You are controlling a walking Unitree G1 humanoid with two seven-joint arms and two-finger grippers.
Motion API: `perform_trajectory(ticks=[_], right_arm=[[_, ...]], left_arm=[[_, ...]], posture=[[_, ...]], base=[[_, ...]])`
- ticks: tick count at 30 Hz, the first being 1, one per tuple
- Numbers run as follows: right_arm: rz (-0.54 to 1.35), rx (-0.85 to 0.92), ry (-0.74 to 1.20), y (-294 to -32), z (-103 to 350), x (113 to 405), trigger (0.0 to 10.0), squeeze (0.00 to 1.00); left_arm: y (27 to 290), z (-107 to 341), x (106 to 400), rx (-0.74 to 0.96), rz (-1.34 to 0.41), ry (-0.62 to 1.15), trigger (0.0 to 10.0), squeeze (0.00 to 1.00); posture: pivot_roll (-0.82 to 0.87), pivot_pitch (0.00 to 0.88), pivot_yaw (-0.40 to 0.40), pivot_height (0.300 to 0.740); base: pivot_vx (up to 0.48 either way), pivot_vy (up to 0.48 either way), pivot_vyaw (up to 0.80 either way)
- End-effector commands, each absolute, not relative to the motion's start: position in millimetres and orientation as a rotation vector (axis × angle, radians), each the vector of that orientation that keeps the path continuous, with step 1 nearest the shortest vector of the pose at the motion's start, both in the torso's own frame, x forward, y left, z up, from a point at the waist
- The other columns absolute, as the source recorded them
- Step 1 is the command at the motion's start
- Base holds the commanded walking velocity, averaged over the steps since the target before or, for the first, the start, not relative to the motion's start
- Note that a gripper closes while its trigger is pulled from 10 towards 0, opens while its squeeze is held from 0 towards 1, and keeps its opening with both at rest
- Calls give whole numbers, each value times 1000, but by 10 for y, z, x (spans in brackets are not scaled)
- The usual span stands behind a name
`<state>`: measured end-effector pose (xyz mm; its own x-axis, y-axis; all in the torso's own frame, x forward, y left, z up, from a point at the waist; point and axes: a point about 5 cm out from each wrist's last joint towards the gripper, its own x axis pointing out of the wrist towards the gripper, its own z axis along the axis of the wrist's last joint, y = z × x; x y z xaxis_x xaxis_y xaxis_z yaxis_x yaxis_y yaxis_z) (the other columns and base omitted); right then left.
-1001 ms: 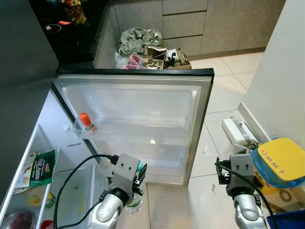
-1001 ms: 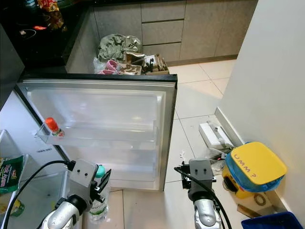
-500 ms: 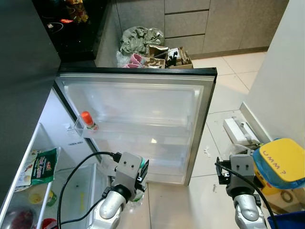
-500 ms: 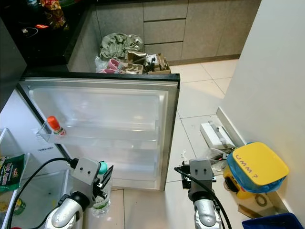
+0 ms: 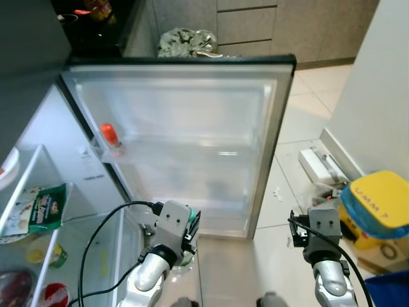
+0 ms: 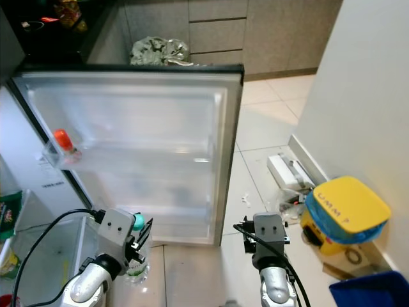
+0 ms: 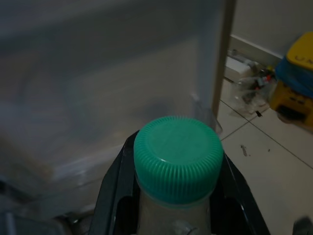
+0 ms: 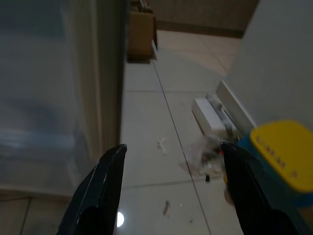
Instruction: Restocking fridge
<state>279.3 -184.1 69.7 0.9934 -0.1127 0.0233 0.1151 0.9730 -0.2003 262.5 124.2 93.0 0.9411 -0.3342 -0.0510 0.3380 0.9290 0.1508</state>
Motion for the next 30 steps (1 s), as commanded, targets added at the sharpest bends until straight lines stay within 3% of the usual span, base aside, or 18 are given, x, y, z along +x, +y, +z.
perform_trajectory(ticks=[1,6,22,27,30], right_arm=[[-115,-204,13,-1834,630,2757,10000,0],[-116,-207,9,-1832,641,2768,10000,0],[-61,-217,-55,-1651,789,2833,10000,0],[-65,-220,-59,-1665,800,2817,10000,0],[-75,-225,-57,-1705,799,2809,10000,0]], left_arm=[[1222,916,2620,146,-347,28,10000,0],[1218,954,2653,139,-348,18,10000,0],[943,1205,3147,55,-361,-56,10000,0],[983,1235,3237,2,-308,-71,10000,0],[1151,1291,3337,-129,-203,-63,10000,0]], posture=[[-170,179,76,598],[-168,180,81,598],[-188,201,109,598],[-201,205,111,598],[-205,206,109,598]], base=[[0,0,0],[0,0,0],[0,0,0],[0,0,0],[0,0,0]])
